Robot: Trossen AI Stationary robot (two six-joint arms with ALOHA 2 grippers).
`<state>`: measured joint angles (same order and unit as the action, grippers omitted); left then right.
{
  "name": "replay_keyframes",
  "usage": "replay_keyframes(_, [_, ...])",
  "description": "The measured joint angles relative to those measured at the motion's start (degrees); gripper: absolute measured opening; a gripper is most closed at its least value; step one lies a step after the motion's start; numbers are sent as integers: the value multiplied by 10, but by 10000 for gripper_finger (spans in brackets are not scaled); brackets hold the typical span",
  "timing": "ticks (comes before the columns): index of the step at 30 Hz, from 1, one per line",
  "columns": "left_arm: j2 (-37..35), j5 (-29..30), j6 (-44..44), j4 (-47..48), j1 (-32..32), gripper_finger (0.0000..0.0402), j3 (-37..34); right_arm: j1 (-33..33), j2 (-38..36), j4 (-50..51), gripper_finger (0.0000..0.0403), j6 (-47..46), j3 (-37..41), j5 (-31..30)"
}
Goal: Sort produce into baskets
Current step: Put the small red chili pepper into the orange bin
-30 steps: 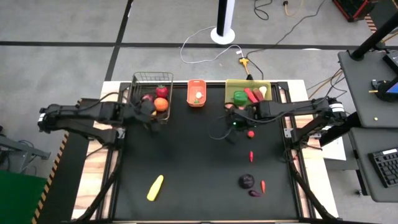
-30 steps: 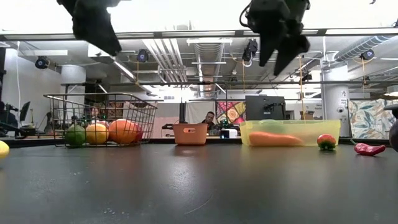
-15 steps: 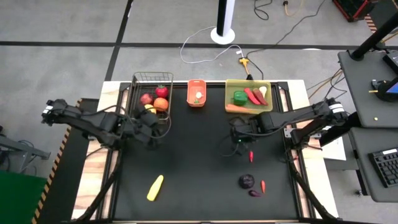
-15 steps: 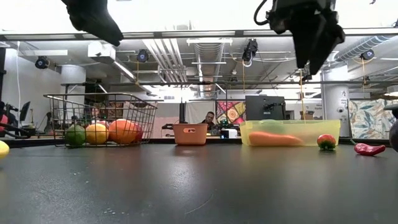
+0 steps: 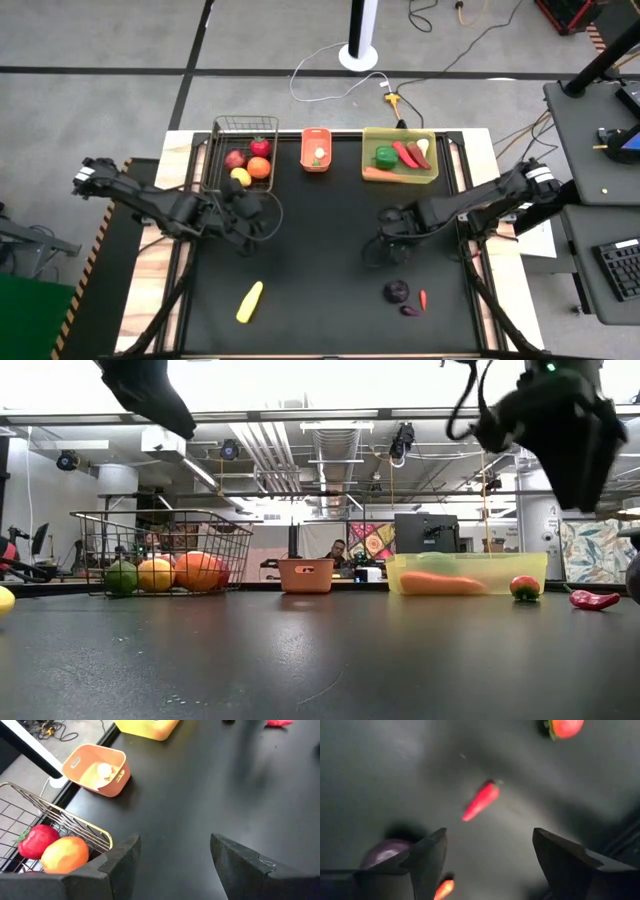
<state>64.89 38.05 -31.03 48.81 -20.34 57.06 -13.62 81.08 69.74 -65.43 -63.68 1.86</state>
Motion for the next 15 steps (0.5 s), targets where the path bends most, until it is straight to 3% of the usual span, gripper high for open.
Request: replay_keyframes(15, [45, 1, 0, 1, 0, 221, 0, -3, 0, -200, 260, -44, 155, -7])
